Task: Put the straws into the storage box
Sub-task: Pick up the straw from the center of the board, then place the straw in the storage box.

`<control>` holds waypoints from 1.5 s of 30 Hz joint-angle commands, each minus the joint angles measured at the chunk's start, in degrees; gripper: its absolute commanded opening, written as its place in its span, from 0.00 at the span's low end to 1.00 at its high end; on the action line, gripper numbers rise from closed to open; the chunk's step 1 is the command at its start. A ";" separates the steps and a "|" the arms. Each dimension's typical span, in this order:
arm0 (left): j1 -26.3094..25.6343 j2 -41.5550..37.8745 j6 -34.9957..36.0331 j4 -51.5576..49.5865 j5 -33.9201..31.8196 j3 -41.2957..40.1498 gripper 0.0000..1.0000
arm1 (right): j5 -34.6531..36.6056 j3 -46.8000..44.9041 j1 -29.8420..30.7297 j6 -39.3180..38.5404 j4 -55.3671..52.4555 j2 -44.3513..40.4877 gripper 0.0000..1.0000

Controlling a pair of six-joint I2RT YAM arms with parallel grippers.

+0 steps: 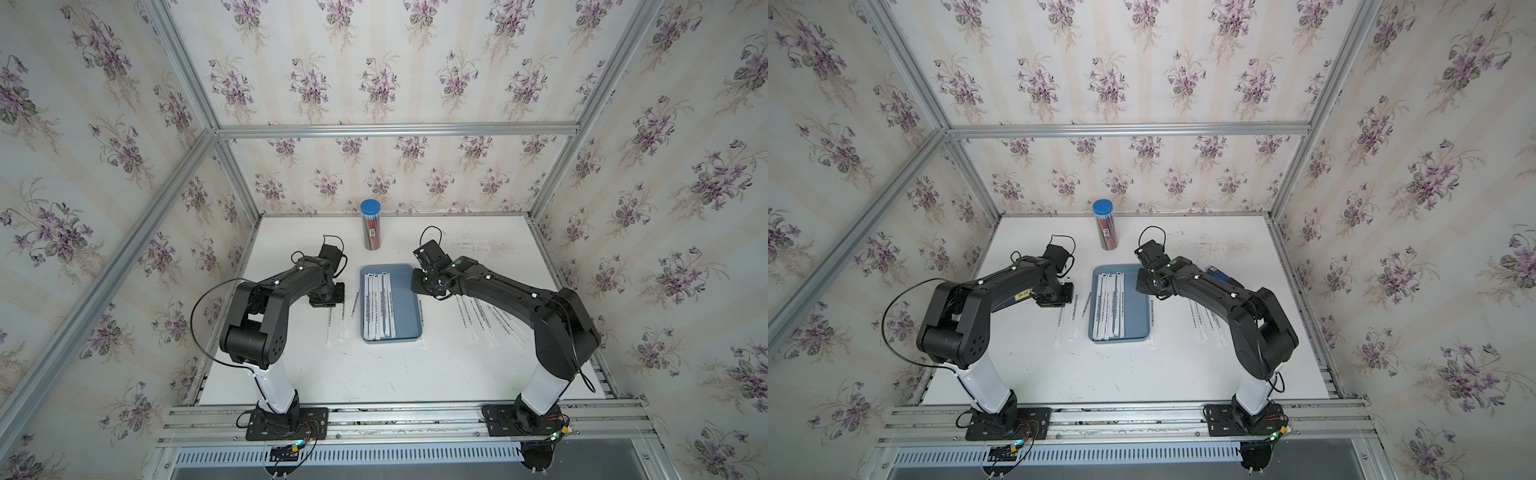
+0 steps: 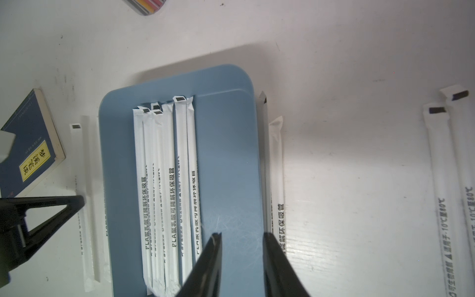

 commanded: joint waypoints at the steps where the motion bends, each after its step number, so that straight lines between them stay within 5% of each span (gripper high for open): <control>1: 0.08 -2.61 1.05 -3.12 -0.12 1.38 0.04 | 0.22 0.27 0.03 0.41 0.60 0.10 0.32; 10: -1.40 -9.72 -1.78 -10.21 4.66 7.71 0.07 | 1.74 0.53 -0.06 0.20 -0.30 -0.74 0.32; 21: -19.76 0.29 -19.83 -7.46 9.51 20.03 0.08 | 2.22 -0.76 -5.24 -0.11 0.84 -2.37 0.32; 28: -21.87 7.10 -27.14 0.92 14.07 17.60 0.08 | 1.54 -2.54 -6.37 -0.26 1.68 -3.47 0.32; 45: -21.55 15.31 -24.66 1.78 13.38 19.98 0.09 | 0.57 -3.82 -6.36 -0.08 2.61 -3.28 0.32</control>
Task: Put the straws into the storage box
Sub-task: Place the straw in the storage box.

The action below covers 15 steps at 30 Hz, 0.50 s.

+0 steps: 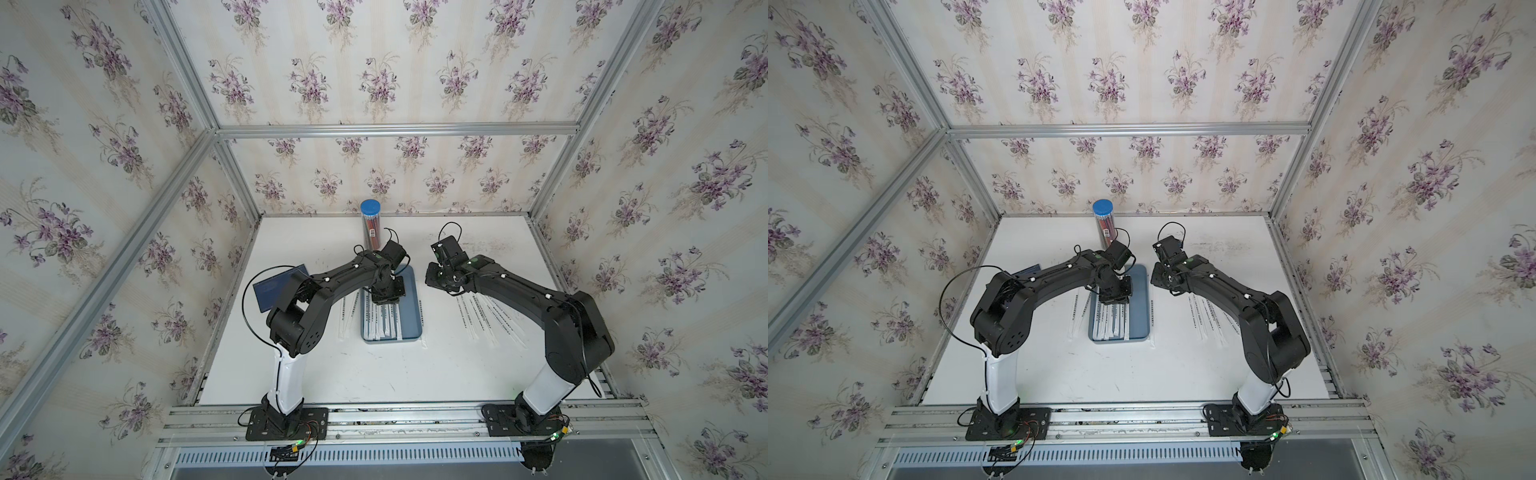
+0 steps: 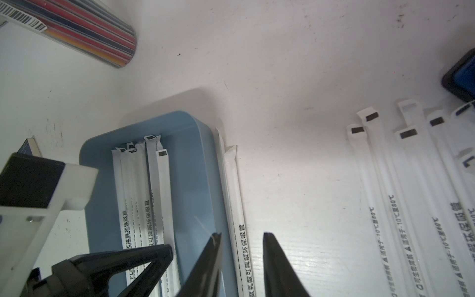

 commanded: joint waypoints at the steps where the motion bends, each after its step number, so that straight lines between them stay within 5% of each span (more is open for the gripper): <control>1: 0.54 0.76 1.27 1.13 -0.08 0.36 0.10 | -0.30 0.12 0.07 -0.20 0.06 0.20 0.32; 15: 1.25 2.53 2.67 2.98 -0.05 -0.16 0.11 | -0.56 -0.75 0.03 0.13 0.25 -0.20 0.32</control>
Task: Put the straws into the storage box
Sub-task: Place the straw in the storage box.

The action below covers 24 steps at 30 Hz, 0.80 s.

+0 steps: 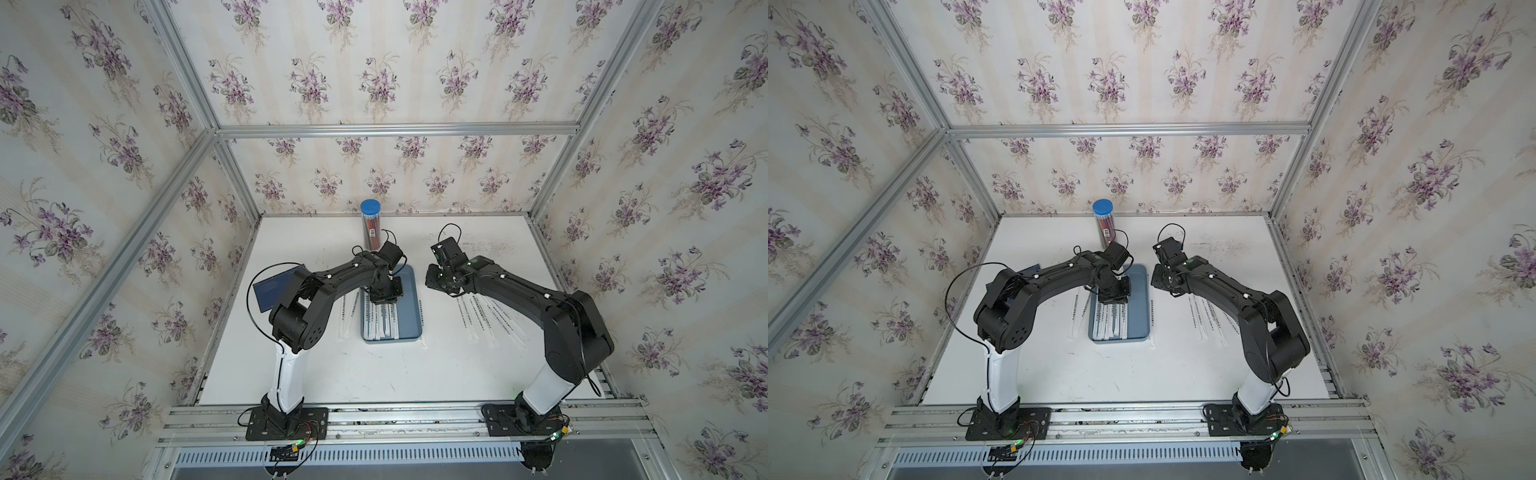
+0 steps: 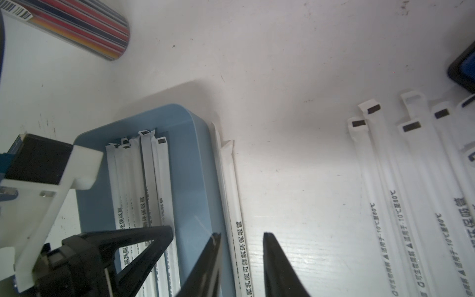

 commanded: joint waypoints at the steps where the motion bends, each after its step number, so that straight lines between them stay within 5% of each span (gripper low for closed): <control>1: 0.10 0.87 1.10 0.50 -0.50 0.75 0.11 | 0.11 -0.02 0.07 0.02 0.27 -0.31 0.32; 17: 0.27 -2.11 2.54 -1.28 -0.86 1.39 0.25 | 0.35 -1.13 0.24 -0.15 0.60 0.34 0.32; 24: 0.38 -10.15 6.04 -5.84 -4.26 0.89 0.32 | 2.04 -2.87 3.07 -0.28 0.16 3.74 0.32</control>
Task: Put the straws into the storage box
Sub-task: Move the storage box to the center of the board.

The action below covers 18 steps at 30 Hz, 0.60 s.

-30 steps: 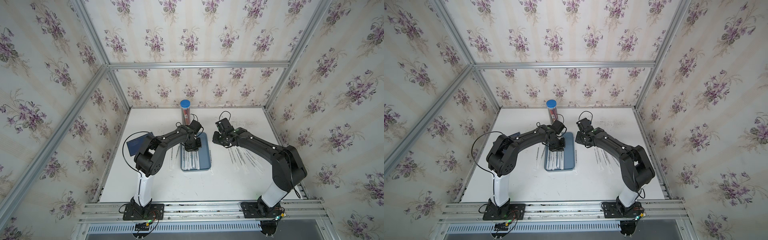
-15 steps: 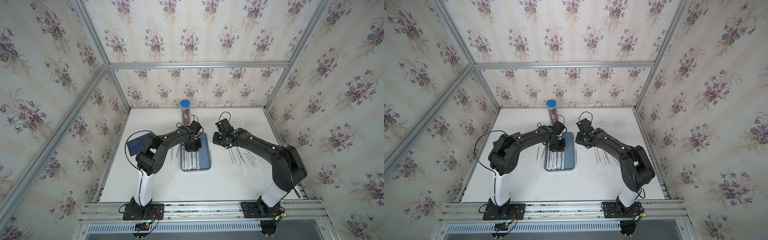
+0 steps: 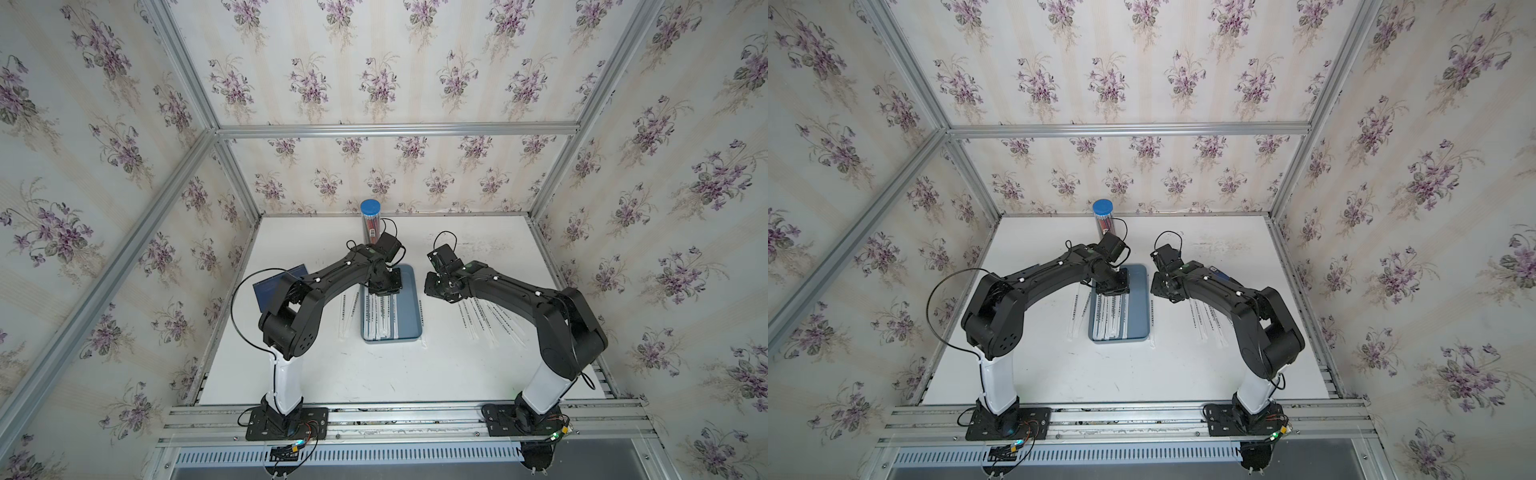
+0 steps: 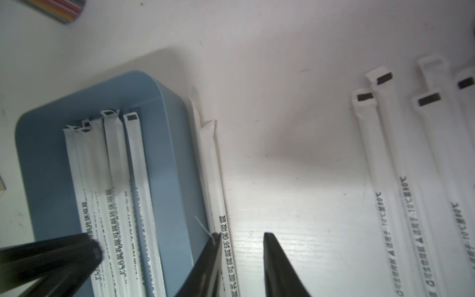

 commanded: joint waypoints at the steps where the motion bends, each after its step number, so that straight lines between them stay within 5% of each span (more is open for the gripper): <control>1: 0.17 -4.80 3.44 -4.56 -4.46 -1.08 0.34 | 1.45 -0.32 1.62 -0.17 0.07 1.38 0.33; 10: 7.63 -19.97 9.62 -4.77 -16.09 -14.18 0.71 | 0.73 -0.32 3.29 0.17 1.75 5.93 0.29; 18: 16.32 -24.08 10.85 1.11 -14.12 -24.16 0.75 | 0.29 0.20 3.97 -0.22 1.99 7.34 0.31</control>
